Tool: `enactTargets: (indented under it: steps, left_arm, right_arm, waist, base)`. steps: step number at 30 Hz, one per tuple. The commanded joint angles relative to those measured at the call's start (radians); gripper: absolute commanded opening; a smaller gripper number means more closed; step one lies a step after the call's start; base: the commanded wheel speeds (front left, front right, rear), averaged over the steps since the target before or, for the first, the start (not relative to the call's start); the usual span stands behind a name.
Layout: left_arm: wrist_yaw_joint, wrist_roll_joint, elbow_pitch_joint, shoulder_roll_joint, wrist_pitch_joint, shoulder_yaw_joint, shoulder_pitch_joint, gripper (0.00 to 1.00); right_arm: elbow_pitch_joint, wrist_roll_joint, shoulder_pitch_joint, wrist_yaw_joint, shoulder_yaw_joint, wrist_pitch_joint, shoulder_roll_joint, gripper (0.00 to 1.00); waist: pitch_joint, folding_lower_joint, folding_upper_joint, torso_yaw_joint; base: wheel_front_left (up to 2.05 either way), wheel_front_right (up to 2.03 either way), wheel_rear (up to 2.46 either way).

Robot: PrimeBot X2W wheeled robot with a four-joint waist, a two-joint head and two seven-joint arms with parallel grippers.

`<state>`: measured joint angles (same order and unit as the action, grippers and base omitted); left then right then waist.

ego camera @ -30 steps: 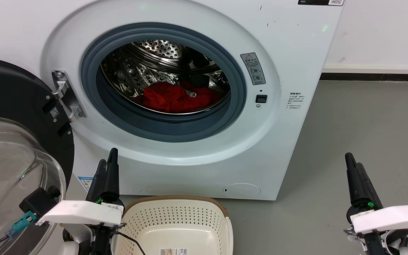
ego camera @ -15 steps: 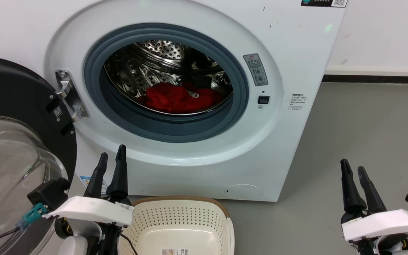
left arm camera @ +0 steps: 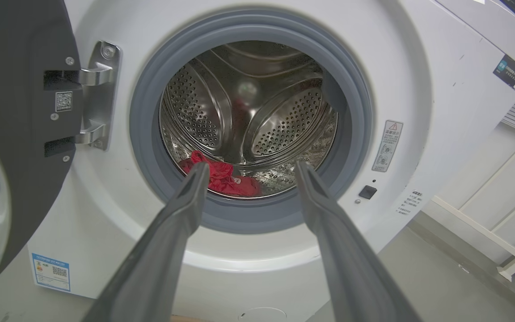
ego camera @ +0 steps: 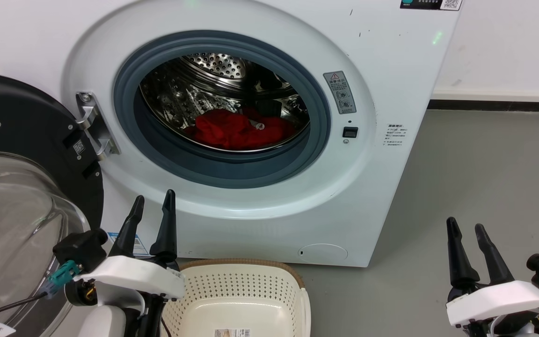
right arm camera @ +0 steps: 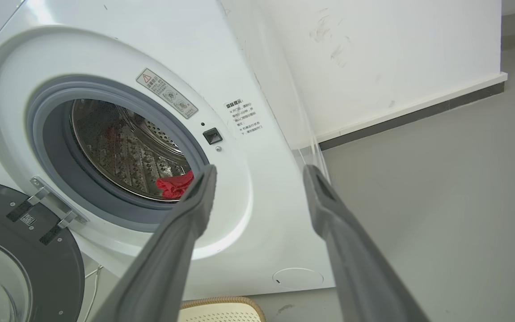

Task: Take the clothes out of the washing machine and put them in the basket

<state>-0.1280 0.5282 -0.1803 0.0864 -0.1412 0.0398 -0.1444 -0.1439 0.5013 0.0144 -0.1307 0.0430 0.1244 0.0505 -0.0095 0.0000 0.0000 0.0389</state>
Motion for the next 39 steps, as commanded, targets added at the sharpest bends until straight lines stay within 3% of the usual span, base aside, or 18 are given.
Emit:
enactTargets:
  steps: [1, 39]
  left_arm:
    - [0.002, -0.034, 0.004, 0.01, -0.01, 0.004, -0.024, 1.0]
    - [0.022, -0.357, -0.103, 0.017, -0.095, 0.019, -0.066, 1.0]
  right_arm:
    - [0.005, -0.032, -0.002, 0.0, 0.001, 0.01, 0.0, 1.0]
    - [-0.028, -0.354, -0.013, 0.0, -0.005, 0.041, 0.0, 1.0]
  waist:
    - [0.0, 0.0, 0.0, 0.0]
    - [0.011, 0.0, 0.0, 0.006]
  base:
    - [0.0, 0.0, 0.0]
    - [0.0, 0.0, 0.0]
